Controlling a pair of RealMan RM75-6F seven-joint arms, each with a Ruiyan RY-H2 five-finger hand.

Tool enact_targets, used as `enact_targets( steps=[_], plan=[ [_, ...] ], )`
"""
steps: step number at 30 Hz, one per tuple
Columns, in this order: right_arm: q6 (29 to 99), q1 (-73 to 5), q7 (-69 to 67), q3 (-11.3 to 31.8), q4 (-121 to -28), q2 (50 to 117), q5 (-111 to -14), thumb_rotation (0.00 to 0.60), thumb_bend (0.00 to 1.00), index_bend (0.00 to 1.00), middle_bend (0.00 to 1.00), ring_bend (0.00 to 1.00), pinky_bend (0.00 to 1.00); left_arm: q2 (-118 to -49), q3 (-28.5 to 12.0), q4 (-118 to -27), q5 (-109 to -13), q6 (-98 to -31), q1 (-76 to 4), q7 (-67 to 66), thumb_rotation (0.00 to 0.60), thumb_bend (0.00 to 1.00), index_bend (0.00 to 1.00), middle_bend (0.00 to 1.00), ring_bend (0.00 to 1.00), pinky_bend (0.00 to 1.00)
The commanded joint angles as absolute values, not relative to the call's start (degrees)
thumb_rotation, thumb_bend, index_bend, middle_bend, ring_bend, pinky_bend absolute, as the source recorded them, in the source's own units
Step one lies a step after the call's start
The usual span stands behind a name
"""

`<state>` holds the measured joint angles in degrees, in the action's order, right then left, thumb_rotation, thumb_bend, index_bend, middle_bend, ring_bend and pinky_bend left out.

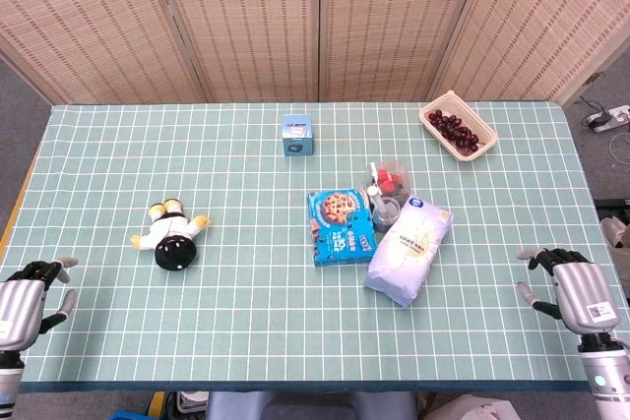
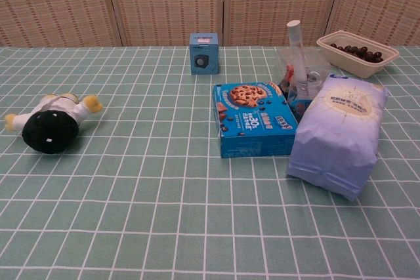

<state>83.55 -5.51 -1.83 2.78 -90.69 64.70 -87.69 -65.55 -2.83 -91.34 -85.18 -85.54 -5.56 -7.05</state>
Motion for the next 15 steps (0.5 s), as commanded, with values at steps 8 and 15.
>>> enact_targets(
  steps=[8, 15],
  plan=[
    [83.6, -5.6, -2.6, 3.1, -90.6, 65.1, -87.4, 0.6, 0.23, 0.39, 0.49, 0.4, 0.55, -65.4, -2.8, -91.5, -85.3, -85.3, -5.7, -6.5, 0.6, 0.4, 0.39, 0.47, 0.33, 0.48],
    [83.3, -7.0, -3.4, 5.9, -92.3, 65.3, -84.9, 0.6, 0.21, 0.38, 0.56, 0.61, 0.84, -65.1, -2.7, -91.4, -85.4, -85.2, -5.7, -5.7, 0.6, 0.4, 0.39, 0.47, 0.33, 0.48]
  ],
)
